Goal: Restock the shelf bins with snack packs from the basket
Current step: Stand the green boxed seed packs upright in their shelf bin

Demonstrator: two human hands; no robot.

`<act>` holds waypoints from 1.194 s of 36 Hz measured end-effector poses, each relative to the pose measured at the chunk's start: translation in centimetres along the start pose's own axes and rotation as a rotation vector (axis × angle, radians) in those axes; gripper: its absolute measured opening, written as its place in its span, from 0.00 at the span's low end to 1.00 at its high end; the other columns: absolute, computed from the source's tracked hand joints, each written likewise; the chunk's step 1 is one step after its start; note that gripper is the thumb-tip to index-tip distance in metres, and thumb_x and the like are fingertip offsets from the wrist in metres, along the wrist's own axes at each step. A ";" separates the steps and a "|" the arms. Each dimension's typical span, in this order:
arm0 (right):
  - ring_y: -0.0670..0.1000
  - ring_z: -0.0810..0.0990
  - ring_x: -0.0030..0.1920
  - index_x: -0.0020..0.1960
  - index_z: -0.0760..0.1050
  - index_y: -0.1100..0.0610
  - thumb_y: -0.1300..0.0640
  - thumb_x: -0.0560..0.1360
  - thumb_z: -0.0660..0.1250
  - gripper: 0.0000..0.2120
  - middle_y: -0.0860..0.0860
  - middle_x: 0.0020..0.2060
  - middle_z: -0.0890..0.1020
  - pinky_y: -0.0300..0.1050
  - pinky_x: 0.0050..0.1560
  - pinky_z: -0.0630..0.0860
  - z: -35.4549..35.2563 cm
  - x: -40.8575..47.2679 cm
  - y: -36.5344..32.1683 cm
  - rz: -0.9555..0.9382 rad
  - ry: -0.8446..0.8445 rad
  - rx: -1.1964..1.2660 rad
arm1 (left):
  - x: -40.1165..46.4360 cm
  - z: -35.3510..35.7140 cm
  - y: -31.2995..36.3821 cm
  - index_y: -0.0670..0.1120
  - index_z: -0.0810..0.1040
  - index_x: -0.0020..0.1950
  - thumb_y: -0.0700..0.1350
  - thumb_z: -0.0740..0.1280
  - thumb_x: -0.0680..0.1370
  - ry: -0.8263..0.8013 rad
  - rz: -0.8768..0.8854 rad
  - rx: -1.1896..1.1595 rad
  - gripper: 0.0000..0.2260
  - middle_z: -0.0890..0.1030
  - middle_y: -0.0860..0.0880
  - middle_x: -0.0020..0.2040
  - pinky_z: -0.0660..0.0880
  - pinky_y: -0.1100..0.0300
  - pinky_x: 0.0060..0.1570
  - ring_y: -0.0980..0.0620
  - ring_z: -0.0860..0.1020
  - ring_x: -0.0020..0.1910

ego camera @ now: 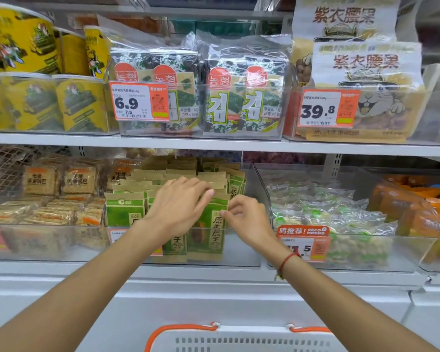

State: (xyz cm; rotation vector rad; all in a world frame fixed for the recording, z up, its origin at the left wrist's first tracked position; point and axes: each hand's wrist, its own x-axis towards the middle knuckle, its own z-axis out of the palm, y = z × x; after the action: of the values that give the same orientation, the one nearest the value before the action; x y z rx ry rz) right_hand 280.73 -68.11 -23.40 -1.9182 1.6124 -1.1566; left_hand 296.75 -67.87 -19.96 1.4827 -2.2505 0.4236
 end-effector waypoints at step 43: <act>0.54 0.80 0.44 0.52 0.77 0.55 0.46 0.82 0.53 0.18 0.55 0.46 0.83 0.48 0.47 0.78 3.1 13.4 3.4 0.537 -0.274 0.600 | 3.4 2.9 -1.8 0.55 0.70 0.68 0.65 0.31 0.73 -0.027 0.002 0.005 0.37 0.77 0.55 0.63 0.62 0.56 0.65 0.54 0.72 0.63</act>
State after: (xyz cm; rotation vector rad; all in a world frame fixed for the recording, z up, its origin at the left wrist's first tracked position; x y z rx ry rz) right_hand 281.10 -82.27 -23.12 -1.1145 1.3122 -0.9489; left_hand 296.71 -72.63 -20.70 1.4976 -2.2730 0.4126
